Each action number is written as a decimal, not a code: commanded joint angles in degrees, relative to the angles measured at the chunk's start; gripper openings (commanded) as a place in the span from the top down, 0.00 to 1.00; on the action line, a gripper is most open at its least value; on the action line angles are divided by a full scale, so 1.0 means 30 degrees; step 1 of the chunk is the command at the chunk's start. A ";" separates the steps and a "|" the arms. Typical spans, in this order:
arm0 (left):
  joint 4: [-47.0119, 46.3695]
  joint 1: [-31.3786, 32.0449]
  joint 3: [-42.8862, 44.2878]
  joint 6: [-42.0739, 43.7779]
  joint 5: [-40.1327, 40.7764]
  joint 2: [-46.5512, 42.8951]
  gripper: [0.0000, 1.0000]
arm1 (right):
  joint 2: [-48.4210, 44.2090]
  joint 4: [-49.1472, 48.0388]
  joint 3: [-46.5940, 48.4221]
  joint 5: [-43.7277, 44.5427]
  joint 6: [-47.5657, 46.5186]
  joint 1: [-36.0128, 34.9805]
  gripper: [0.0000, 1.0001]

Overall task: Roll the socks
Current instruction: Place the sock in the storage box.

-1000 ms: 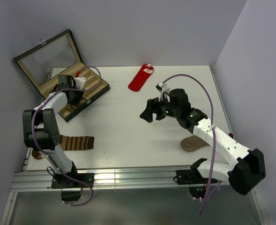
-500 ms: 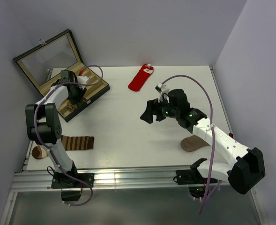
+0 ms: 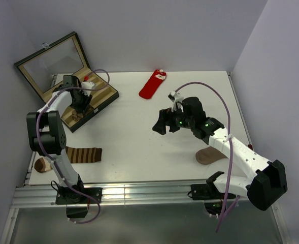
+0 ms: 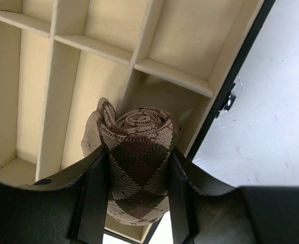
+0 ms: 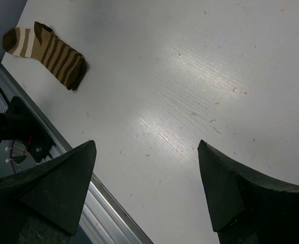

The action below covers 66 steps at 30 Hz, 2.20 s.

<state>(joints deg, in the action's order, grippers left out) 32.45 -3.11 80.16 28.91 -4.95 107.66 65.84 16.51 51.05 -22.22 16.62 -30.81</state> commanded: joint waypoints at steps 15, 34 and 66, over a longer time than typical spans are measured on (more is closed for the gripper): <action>0.2952 -0.1364 0.2428 -0.0582 -0.2391 0.1584 0.68 | 0.1078 0.0618 0.1177 -0.0621 -0.0033 0.0133 0.13; 0.3012 -0.0632 0.0292 -0.0143 -0.3331 0.0735 0.75 | 0.0875 0.0297 0.1266 -0.0680 0.0201 0.0162 0.16; 0.1753 -0.0309 -0.0323 -0.0378 -0.2363 0.0853 0.77 | 0.1226 -0.0172 0.1061 -0.0621 0.0494 0.0162 0.16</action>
<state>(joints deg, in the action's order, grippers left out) 34.96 -5.21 81.97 28.84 -7.77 109.10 70.11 18.44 53.15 -23.66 17.39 -30.70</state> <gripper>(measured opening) 0.471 0.838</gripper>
